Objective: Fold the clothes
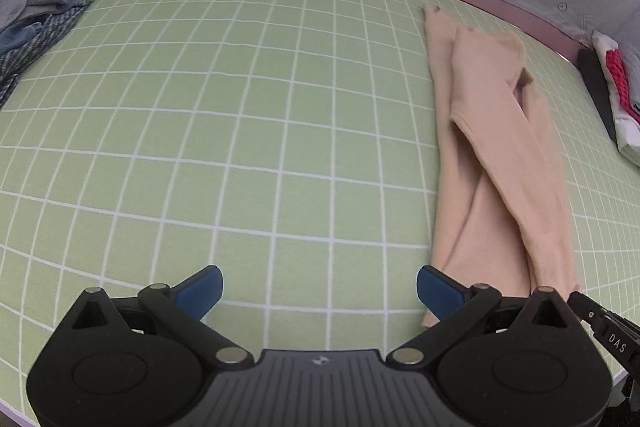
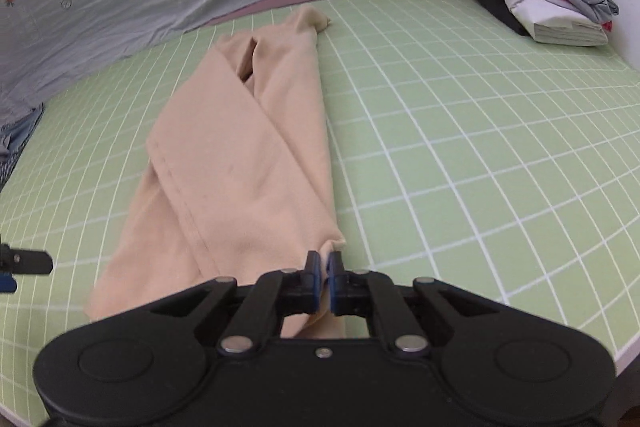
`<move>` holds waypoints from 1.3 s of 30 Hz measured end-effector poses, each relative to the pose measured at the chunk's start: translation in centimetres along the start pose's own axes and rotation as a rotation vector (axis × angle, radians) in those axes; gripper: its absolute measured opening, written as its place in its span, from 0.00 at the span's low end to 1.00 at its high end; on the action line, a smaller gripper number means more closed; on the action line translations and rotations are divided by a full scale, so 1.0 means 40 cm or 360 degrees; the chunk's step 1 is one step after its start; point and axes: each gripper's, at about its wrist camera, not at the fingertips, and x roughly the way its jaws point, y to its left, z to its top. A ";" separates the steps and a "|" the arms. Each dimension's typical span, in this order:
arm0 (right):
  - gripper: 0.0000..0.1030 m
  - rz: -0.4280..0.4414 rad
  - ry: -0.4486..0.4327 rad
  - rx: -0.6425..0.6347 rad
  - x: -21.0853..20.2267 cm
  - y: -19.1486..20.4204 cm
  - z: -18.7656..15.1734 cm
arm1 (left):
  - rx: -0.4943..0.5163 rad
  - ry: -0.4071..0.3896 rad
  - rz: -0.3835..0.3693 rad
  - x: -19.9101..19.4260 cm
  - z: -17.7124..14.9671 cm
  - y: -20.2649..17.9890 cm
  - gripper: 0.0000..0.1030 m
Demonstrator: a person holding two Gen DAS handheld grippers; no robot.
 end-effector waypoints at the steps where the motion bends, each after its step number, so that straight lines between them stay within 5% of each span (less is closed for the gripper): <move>1: 0.04 0.0021 0.0013 -0.0017 -0.004 -0.003 -0.006 | 0.0007 0.0004 0.0000 0.001 -0.007 -0.011 0.99; 6: 0.10 0.0102 -0.0032 -0.0098 -0.023 -0.004 0.015 | -0.0002 -0.0013 0.0034 -0.008 -0.022 -0.026 0.99; 9: 0.42 0.0122 -0.0093 -0.0125 -0.016 0.002 0.048 | -0.0004 -0.0025 0.0068 -0.023 -0.041 -0.026 0.99; 10: 0.44 0.0142 -0.0092 -0.0137 -0.006 0.007 0.061 | -0.0011 -0.0028 0.0086 -0.028 -0.045 -0.022 0.99; 14: 0.44 0.0157 -0.0027 -0.0212 0.057 0.031 0.088 | -0.0066 -0.0050 0.0153 -0.046 -0.052 -0.004 0.99; 19: 0.02 0.0090 -0.0003 -0.0406 0.062 0.058 0.077 | -0.0133 -0.0065 0.0193 -0.050 -0.048 0.007 0.99; 35: 0.02 0.0155 0.0092 -0.0216 -0.023 -0.001 -0.005 | 0.0109 0.0015 -0.0007 -0.002 -0.050 -0.102 0.99; 38: 0.15 0.0169 0.0061 -0.0184 -0.026 -0.004 -0.005 | 0.0112 0.0040 -0.0025 0.010 -0.049 -0.106 0.99; 39: 0.31 0.0168 0.0048 -0.0178 -0.027 -0.005 -0.003 | 0.0113 0.0046 -0.0030 0.014 -0.049 -0.107 0.99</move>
